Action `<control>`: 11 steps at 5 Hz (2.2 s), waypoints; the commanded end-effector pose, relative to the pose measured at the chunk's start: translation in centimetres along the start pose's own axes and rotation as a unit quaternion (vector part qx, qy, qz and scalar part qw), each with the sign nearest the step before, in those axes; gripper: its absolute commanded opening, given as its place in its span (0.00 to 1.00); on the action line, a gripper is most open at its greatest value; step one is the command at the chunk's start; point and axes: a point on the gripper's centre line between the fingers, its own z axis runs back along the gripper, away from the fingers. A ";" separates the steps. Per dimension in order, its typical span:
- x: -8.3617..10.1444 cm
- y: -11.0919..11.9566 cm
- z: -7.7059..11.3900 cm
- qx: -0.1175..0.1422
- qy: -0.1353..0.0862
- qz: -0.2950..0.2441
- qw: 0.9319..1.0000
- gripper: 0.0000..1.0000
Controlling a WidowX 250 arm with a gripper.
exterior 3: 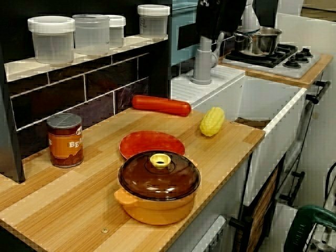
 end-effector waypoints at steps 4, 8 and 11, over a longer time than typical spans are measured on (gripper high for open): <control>-0.2 -1.3 -2.2 0.007 -0.036 -0.163 0.986 1.00; 1.4 -4.4 -5.2 -0.006 -0.062 -0.450 0.891 1.00; -0.1 -7.5 -8.1 -0.006 -0.053 -0.502 0.863 1.00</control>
